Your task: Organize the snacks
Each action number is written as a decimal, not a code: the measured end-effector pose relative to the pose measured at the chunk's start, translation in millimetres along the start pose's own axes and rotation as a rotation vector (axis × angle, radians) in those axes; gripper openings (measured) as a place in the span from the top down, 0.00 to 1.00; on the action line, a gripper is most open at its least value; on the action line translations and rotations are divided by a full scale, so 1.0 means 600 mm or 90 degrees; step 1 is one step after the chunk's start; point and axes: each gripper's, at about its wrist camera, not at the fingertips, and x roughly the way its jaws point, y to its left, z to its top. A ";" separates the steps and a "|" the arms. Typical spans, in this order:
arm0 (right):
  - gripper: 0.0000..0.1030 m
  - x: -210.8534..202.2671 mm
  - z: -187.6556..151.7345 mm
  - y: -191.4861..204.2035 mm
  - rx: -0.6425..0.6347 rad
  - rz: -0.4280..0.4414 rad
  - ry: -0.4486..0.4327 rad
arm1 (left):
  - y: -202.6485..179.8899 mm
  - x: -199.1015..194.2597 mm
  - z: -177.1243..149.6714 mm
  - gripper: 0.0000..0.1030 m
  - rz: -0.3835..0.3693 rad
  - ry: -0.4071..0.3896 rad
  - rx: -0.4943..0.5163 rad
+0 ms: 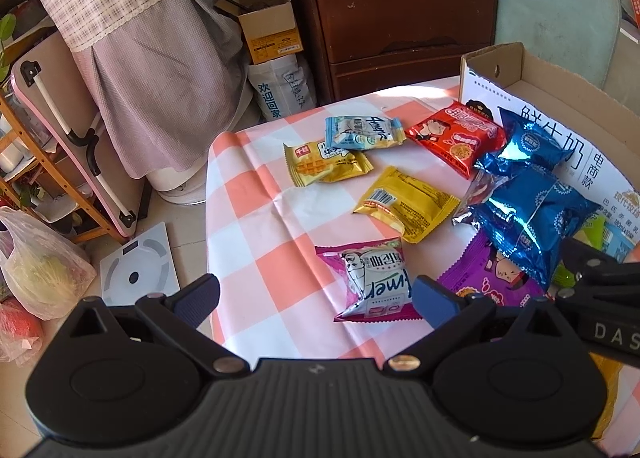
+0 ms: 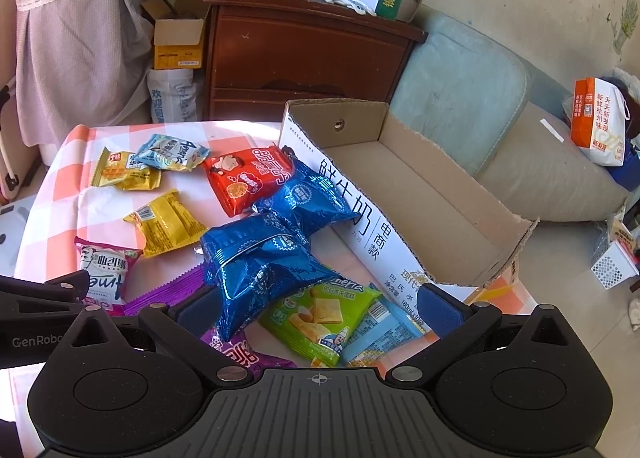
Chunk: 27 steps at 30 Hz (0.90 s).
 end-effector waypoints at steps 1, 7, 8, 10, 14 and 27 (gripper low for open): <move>0.00 0.000 0.000 0.000 -0.001 0.000 -0.001 | 0.000 0.000 0.000 0.02 -0.001 0.000 -0.001; 0.00 -0.005 -0.003 -0.008 -0.003 0.025 -0.011 | 0.001 -0.001 -0.001 0.02 -0.028 -0.001 0.000; 0.00 -0.007 -0.003 -0.014 0.001 0.035 -0.013 | 0.003 -0.001 -0.001 0.02 -0.034 -0.002 -0.002; 0.00 -0.010 -0.003 -0.028 0.017 0.053 -0.018 | 0.009 -0.002 0.001 0.02 -0.032 -0.007 -0.009; 0.00 -0.015 -0.006 -0.070 0.063 0.079 -0.025 | 0.030 -0.001 0.007 0.02 -0.032 -0.009 -0.041; 0.01 0.005 -0.062 -0.166 0.150 0.146 0.084 | 0.072 0.023 0.016 0.03 -0.031 0.002 -0.103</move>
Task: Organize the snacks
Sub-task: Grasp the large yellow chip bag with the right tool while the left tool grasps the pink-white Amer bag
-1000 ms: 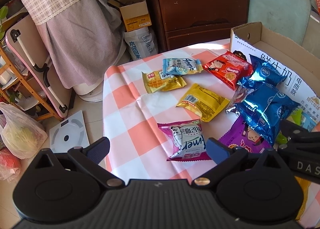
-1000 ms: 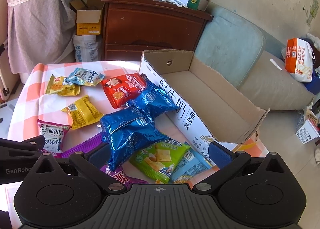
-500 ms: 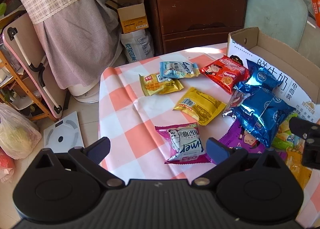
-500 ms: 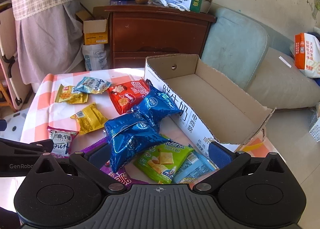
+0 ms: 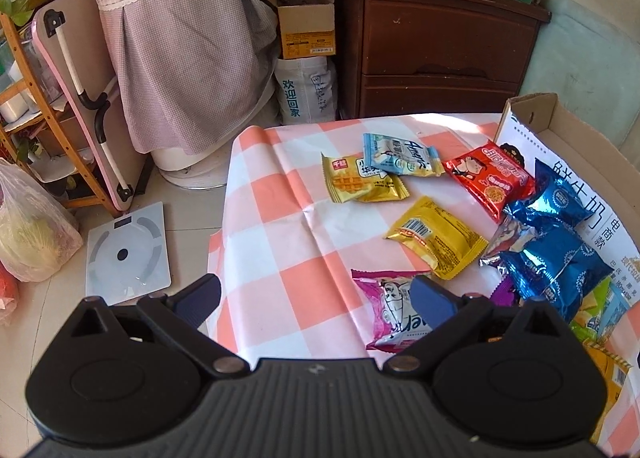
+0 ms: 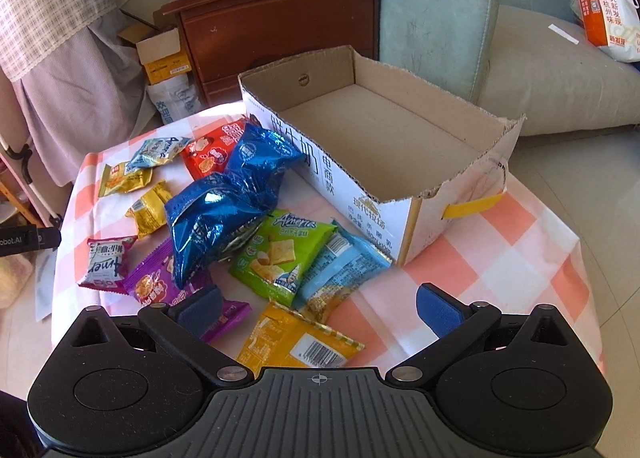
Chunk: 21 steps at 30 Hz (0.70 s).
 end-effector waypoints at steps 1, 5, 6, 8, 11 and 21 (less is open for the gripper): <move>0.01 0.003 -0.005 -0.005 0.008 0.008 0.014 | -0.003 0.002 0.000 0.03 -0.002 0.002 0.003; 0.01 0.013 -0.022 -0.016 0.016 0.018 0.049 | -0.019 0.016 0.001 0.03 -0.002 0.008 0.026; 0.01 0.015 -0.026 -0.016 0.016 0.015 0.060 | -0.024 0.019 0.001 0.03 0.001 0.008 0.033; 0.02 0.024 -0.032 -0.015 0.016 0.013 0.082 | -0.032 0.024 0.002 0.03 0.000 0.008 0.043; 0.02 0.033 -0.037 -0.010 0.018 0.028 0.103 | -0.044 0.032 0.004 0.03 -0.014 0.007 0.051; 0.08 0.068 -0.051 0.029 -0.019 0.029 0.142 | -0.080 0.077 0.003 0.03 -0.016 0.032 0.054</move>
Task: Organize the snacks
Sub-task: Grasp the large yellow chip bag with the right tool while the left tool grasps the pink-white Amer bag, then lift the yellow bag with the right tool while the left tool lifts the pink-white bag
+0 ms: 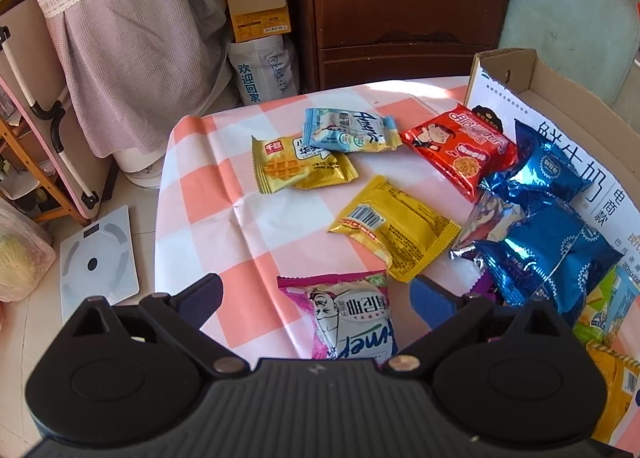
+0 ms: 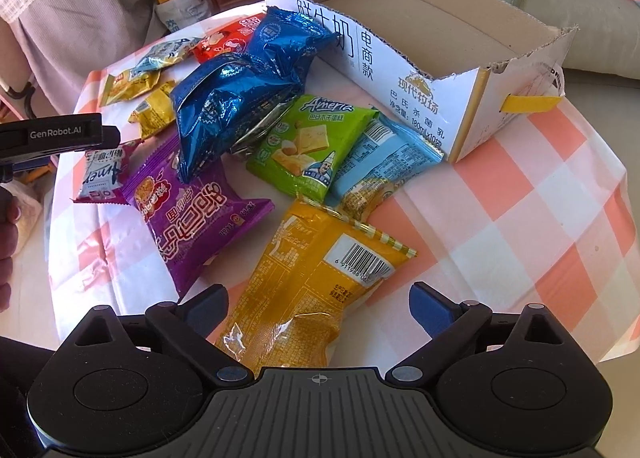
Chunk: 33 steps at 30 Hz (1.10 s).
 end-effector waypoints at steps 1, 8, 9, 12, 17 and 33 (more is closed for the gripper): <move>0.11 0.002 -0.001 0.002 -0.002 0.002 0.000 | -0.003 0.007 0.000 0.03 0.005 0.004 0.003; 0.37 0.018 -0.005 0.005 -0.016 0.022 0.003 | -0.002 0.043 -0.011 0.13 0.025 0.026 0.001; 0.41 0.017 -0.005 0.006 -0.020 0.028 0.002 | 0.000 0.047 -0.013 0.17 0.023 0.031 0.001; 0.52 0.012 -0.006 0.011 -0.043 0.046 -0.008 | 0.004 0.050 -0.021 0.26 0.006 0.035 0.000; 0.56 0.007 -0.008 0.018 -0.074 0.069 -0.013 | 0.009 0.038 -0.031 0.49 -0.029 0.030 0.009; 0.38 0.021 -0.024 0.040 -0.119 0.059 0.036 | 0.012 0.028 -0.053 0.47 -0.043 0.012 0.050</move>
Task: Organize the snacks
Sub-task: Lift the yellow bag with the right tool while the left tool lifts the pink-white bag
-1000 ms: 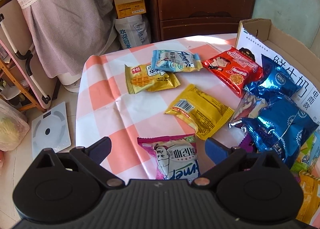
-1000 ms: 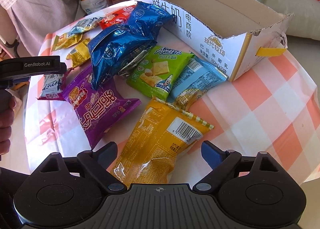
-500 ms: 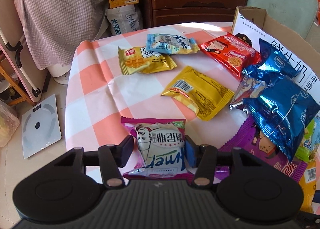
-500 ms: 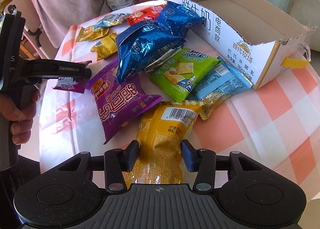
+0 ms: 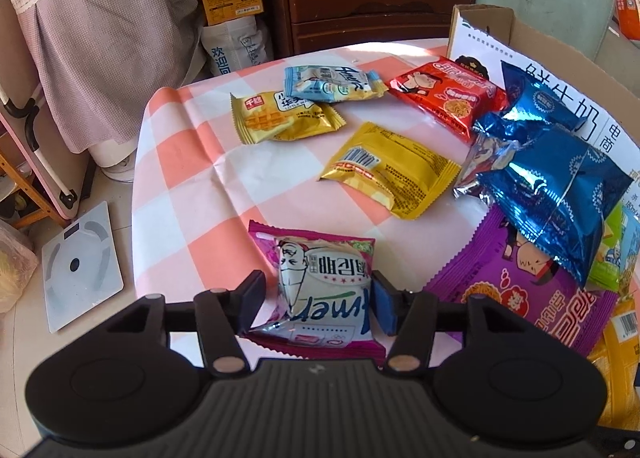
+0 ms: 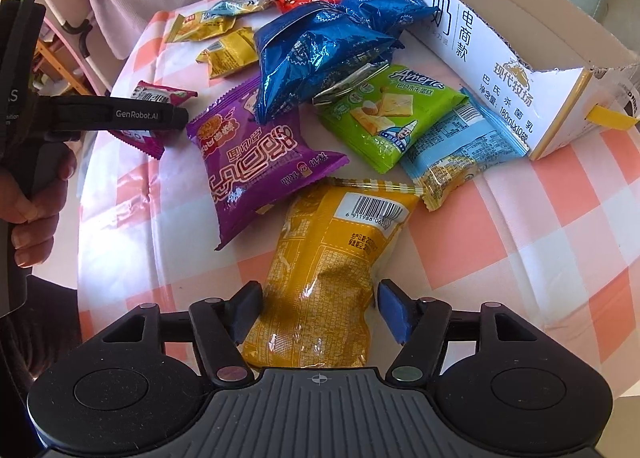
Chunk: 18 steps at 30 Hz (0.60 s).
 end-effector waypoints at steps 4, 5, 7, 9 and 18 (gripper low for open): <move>0.48 -0.004 -0.003 0.000 -0.016 -0.002 -0.008 | 0.001 -0.008 -0.007 0.62 -0.013 0.000 0.004; 0.49 -0.007 -0.003 0.002 -0.025 -0.004 -0.014 | 0.001 -0.010 -0.009 0.63 -0.013 -0.001 0.005; 0.55 -0.015 -0.004 0.003 -0.039 -0.010 -0.026 | 0.001 -0.018 -0.017 0.65 -0.009 -0.007 0.009; 0.59 -0.026 -0.004 0.002 -0.047 -0.012 -0.043 | 0.002 -0.026 -0.024 0.65 -0.006 -0.015 0.010; 0.62 -0.071 -0.006 -0.013 -0.049 -0.013 -0.103 | 0.014 -0.066 -0.051 0.66 -0.012 -0.043 -0.009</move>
